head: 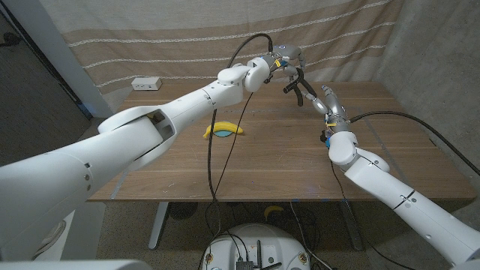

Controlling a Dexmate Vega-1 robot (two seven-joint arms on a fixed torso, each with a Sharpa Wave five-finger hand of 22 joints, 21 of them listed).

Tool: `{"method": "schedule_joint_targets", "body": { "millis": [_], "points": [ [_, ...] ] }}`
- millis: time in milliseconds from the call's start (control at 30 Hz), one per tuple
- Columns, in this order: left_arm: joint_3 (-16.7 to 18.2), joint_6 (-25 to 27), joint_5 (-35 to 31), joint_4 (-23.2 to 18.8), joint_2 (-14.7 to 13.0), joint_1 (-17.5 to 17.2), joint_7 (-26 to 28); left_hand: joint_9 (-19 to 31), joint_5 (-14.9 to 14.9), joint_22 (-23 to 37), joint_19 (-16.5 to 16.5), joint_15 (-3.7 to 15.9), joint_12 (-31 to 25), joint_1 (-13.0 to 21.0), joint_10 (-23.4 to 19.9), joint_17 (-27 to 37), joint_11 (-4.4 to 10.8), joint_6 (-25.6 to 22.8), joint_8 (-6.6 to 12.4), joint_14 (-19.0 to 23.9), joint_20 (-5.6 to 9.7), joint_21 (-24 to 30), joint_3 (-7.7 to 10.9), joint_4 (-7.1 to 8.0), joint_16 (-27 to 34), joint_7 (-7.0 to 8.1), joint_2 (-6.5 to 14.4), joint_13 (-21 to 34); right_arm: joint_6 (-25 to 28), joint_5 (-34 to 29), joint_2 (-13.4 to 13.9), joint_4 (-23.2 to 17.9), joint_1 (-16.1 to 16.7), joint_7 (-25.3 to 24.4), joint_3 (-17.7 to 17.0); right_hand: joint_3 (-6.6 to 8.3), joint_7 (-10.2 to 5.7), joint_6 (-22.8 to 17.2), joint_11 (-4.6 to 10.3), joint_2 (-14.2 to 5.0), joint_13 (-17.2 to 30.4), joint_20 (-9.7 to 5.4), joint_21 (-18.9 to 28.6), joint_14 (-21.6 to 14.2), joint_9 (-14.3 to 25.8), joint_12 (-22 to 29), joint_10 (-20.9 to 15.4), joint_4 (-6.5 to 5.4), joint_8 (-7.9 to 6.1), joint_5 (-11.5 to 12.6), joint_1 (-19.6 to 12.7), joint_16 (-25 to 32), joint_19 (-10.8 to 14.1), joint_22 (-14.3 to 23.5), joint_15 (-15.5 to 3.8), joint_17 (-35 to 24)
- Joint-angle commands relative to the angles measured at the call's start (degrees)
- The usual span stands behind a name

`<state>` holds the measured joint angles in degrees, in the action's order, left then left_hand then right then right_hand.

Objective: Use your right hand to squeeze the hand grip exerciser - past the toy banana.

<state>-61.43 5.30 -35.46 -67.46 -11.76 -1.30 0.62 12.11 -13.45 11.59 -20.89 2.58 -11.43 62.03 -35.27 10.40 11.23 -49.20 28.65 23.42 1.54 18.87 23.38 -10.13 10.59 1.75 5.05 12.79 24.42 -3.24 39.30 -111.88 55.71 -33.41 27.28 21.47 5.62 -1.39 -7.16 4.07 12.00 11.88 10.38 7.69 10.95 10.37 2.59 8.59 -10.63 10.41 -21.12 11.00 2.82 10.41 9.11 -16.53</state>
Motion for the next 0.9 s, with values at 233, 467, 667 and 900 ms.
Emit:
{"method": "schedule_joint_targets", "body": {
  "millis": [233, 467, 667, 900],
  "points": [
    [-0.8, 5.1, -0.3, -4.1, 0.2, 0.6, -4.4, 18.2, -0.3, 0.3, 0.3, 7.86, -0.1, -0.2, 0.1, -0.1, -0.16, -2.6, 10.93, -0.3, -0.29, 0.2, 0.56, -0.05, -0.1, -2.76, 0.0, 0.0, 2.2, -5.2, -2.3, -0.9, -0.8, -2.1, 1.4, -0.49, 0.48, 0.3, -0.94, 0.48, 0.0, 0.31, -0.3, 1.3, 0.0, 0.5, 0.5, -0.05, -0.44, 0.4, -0.3, -0.1, -1.8, -0.1, 0.59, 0.0],
    [-0.5, 6.8, 0.7, -4.2, 1.1, 0.8, -5.7, 18.3, -0.3, 0.3, 0.3, 7.85, -0.1, -0.2, 0.1, -0.1, -0.18, -2.4, 10.99, -0.3, -0.38, 0.2, 0.66, -0.05, 0.0, -2.96, -0.1, 0.0, 4.2, -5.7, -2.6, -1.5, -1.2, -1.0, 1.8, -0.73, 0.51, 0.8, -1.14, 0.43, 0.0, 0.33, -0.3, 2.3, 0.0, 0.4, 1.6, -0.30, -0.30, 0.5, -0.1, -0.1, -3.3, -0.1, 0.61, 0.1],
    [-0.2, 8.4, 2.1, -3.9, 1.9, 1.1, -6.6, 18.4, -0.4, 0.4, 0.4, 7.76, -0.2, -0.3, -0.1, -0.1, -0.21, -2.4, 11.08, -0.2, -0.44, 0.3, 0.78, -0.05, 0.0, -3.13, -0.2, 0.0, 5.8, -6.4, -3.0, -1.5, -2.1, -0.3, 2.6, -0.84, 0.68, 1.2, -1.44, 0.27, 0.0, 0.34, -0.3, 3.0, 0.0, 0.3, 2.4, -0.48, -0.24, 0.5, 0.1, -0.2, -4.0, -0.1, 0.91, 0.2],
    [0.0, 10.2, 3.8, -3.4, 2.8, 1.6, -7.7, 18.2, -0.5, 0.4, 0.4, 7.60, -0.3, -0.2, -0.2, -0.1, -0.20, -2.6, 11.18, -0.1, -0.49, 0.4, 1.00, -0.08, 0.0, -3.28, -0.2, 0.0, 8.9, -7.4, -4.1, -0.9, -3.9, 0.2, 3.9, -1.02, 1.10, 1.2, -1.68, 0.30, 0.0, 0.35, -0.3, 3.6, 0.0, 0.3, 3.1, -0.57, -0.31, 0.6, 0.2, -0.1, -4.8, -0.1, 0.83, 0.2]
  ]
}}
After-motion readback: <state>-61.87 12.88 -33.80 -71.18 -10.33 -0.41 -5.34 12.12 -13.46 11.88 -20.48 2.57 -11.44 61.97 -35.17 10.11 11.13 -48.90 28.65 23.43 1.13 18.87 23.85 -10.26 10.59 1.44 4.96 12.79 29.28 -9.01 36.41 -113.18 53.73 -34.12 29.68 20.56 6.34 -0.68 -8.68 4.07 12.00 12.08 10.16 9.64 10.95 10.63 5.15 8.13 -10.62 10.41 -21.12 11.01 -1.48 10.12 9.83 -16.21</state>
